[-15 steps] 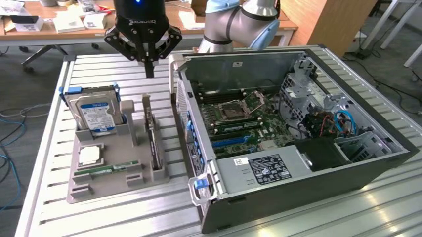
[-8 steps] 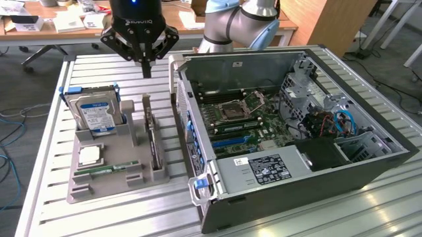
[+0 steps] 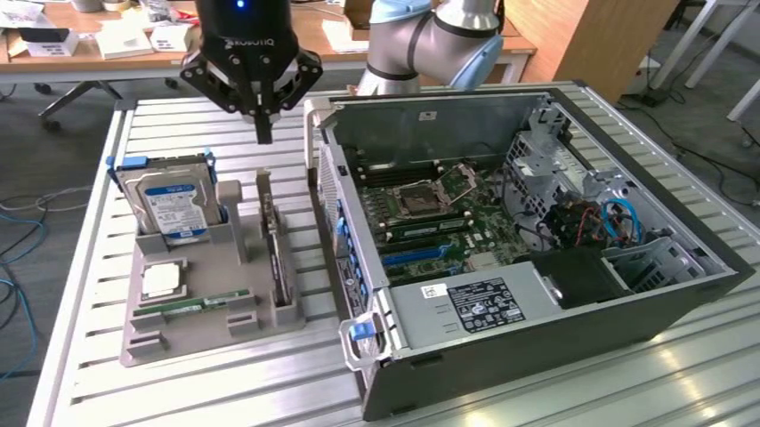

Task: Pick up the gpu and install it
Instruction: 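Reach for the gpu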

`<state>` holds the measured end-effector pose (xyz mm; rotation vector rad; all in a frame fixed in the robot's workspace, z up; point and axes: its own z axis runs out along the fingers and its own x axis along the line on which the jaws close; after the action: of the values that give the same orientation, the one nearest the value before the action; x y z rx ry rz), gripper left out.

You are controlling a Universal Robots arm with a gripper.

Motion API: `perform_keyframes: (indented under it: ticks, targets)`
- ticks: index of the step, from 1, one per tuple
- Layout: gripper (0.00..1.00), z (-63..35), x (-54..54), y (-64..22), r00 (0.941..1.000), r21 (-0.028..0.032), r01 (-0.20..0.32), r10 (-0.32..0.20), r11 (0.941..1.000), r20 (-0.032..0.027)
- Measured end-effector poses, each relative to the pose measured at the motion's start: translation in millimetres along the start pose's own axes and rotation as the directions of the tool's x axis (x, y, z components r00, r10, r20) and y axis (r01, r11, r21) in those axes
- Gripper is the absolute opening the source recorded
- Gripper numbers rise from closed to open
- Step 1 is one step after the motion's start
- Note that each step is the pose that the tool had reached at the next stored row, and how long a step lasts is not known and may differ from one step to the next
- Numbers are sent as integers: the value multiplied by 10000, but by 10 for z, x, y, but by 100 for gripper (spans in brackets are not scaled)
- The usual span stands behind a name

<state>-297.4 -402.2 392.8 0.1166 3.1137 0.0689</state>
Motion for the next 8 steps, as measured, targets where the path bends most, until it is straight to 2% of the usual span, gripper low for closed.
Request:
perform_keyframes:
  ticks: [8]
  targets:
    - [11, -9, 22, -194, 10000, 0, 0, 0, 10000, 0]
